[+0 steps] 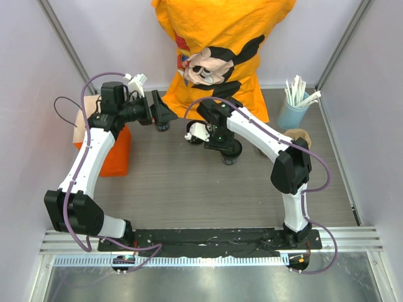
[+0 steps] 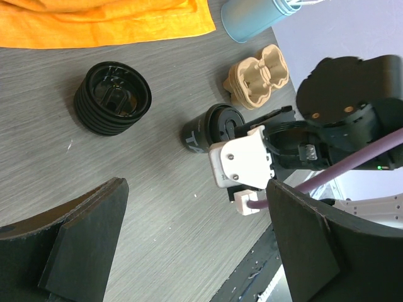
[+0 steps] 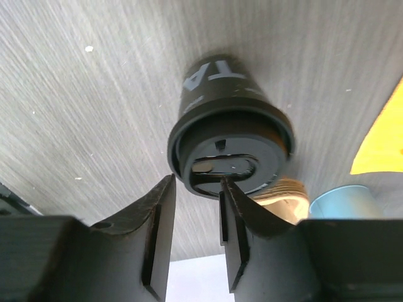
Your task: Pack the takeout coffee
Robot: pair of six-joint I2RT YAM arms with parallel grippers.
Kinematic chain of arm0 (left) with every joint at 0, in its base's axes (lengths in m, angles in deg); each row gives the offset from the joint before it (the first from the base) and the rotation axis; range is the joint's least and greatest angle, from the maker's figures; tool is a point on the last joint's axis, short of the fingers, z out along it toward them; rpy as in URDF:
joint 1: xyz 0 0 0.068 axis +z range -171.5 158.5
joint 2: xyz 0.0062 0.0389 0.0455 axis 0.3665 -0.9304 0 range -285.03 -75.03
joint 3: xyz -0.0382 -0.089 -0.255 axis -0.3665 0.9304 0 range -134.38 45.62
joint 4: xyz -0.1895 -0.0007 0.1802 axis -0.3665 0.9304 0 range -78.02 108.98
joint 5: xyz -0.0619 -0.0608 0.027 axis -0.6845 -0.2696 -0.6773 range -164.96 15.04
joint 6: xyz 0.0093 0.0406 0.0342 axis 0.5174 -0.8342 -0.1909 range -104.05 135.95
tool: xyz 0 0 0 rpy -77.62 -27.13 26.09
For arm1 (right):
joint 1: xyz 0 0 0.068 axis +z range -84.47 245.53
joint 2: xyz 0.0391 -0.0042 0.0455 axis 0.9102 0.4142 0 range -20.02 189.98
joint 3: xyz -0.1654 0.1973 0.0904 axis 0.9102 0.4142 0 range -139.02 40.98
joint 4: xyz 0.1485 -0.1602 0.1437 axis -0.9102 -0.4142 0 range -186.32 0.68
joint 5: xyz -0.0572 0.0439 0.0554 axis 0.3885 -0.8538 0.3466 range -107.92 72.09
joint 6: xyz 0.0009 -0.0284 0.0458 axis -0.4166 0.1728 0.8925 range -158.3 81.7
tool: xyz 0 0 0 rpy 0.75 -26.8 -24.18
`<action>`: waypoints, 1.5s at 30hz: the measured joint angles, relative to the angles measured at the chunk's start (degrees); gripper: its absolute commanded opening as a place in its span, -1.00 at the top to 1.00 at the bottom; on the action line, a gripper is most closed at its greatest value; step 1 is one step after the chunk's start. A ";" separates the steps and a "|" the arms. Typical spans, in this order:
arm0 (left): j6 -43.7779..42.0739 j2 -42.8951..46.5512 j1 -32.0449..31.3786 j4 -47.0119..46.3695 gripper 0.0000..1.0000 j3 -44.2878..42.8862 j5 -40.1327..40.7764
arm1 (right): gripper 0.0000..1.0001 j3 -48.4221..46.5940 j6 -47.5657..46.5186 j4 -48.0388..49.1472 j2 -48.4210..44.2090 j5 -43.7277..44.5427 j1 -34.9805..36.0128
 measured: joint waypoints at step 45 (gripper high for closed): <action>-6.10 -34.86 -26.23 10.88 -0.99 -23.52 7.10 | -0.85 31.69 20.13 24.17 -47.19 -36.96 -38.21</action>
